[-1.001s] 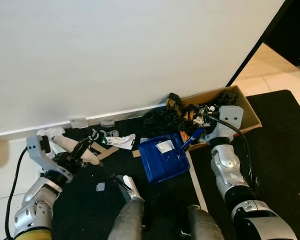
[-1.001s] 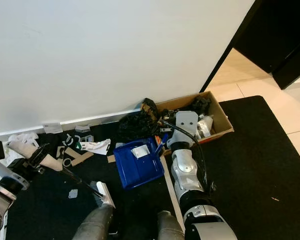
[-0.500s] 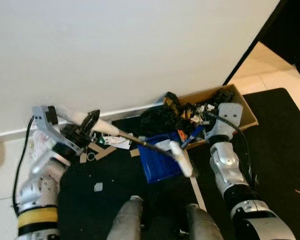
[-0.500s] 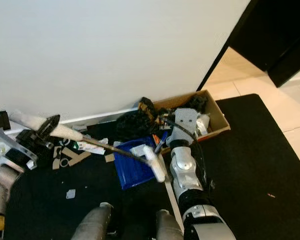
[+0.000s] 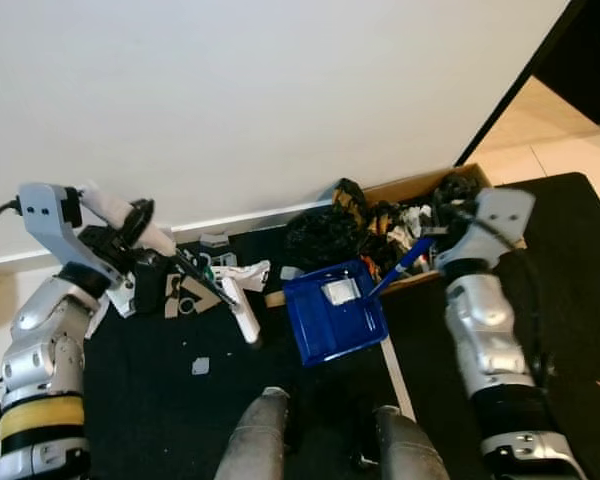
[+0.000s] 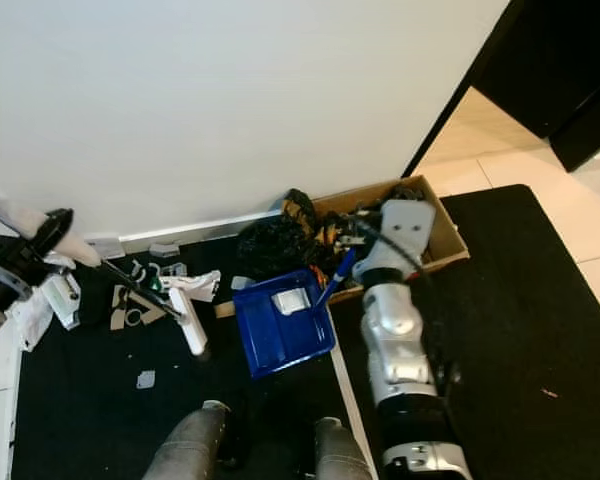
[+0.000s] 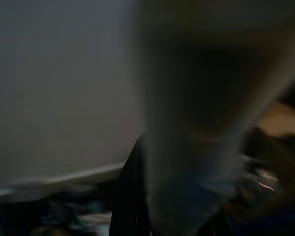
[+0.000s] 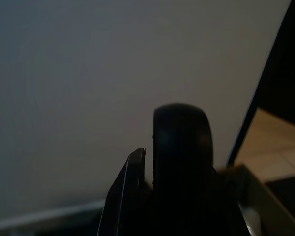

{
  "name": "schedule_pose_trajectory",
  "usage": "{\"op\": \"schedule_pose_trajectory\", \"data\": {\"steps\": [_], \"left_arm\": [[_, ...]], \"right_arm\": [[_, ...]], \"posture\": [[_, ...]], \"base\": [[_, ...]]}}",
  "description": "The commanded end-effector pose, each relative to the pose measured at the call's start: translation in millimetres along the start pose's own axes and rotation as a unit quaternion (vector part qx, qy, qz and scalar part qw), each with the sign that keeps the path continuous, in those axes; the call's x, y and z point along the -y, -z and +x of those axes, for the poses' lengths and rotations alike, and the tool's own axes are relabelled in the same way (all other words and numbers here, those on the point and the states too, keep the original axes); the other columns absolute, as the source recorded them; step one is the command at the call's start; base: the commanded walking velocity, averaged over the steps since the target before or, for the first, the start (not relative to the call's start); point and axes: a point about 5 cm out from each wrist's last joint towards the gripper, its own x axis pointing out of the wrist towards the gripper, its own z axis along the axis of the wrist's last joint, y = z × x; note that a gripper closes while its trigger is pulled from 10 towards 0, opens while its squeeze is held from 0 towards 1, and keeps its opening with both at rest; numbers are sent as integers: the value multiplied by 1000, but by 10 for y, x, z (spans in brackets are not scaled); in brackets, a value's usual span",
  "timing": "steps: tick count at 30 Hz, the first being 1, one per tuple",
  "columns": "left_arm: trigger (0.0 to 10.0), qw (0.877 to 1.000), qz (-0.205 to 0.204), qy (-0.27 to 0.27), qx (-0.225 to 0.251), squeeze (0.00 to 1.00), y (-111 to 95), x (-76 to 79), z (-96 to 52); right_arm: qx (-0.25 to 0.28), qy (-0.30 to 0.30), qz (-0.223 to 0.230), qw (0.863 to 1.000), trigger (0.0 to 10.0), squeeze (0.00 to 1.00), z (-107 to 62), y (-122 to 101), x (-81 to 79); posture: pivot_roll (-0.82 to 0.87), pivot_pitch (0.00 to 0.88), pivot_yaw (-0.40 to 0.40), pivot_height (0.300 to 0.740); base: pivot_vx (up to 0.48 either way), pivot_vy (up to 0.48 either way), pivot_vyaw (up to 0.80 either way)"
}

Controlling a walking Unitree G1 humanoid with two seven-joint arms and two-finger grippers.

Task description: Sweep floor

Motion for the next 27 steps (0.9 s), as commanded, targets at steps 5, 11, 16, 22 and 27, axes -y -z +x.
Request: {"op": "schedule_pose_trajectory", "data": {"steps": [5, 11, 16, 22, 27], "left_arm": [[10000, 989, 8, -131, -62, 0, 146, -264, -128], [10000, 980, -72, -112, -148, 0, 363, -23, -212], [10000, 978, -84, -65, -179, 0, 468, 298, -176], [10000, 979, -119, -42, -159, 0, 500, 522, -126], [10000, 970, -149, 1, -190, 0, 578, 735, -174]], "right_arm": [[13, 3, 82, 997, 10000, 0, 92, -209, 2], [13, 21, 108, 994, 10000, 0, 157, -345, 117], [73, 16, 107, 991, 10000, 0, 291, -776, 196], [119, 27, 100, 987, 10000, 0, 349, -1098, 308], [139, 52, 106, 983, 10000, 0, 353, -1205, 427]], "posture": [[198, 241, -16, 740], [213, 214, -19, 740], [208, 186, -16, 740], [196, 160, -7, 740], [190, 149, 6, 740]], "base": [[0, 0, 0], [0, 0, 0], [0, 0, 0], [0, 0, 0], [0, 0, 0]]}}
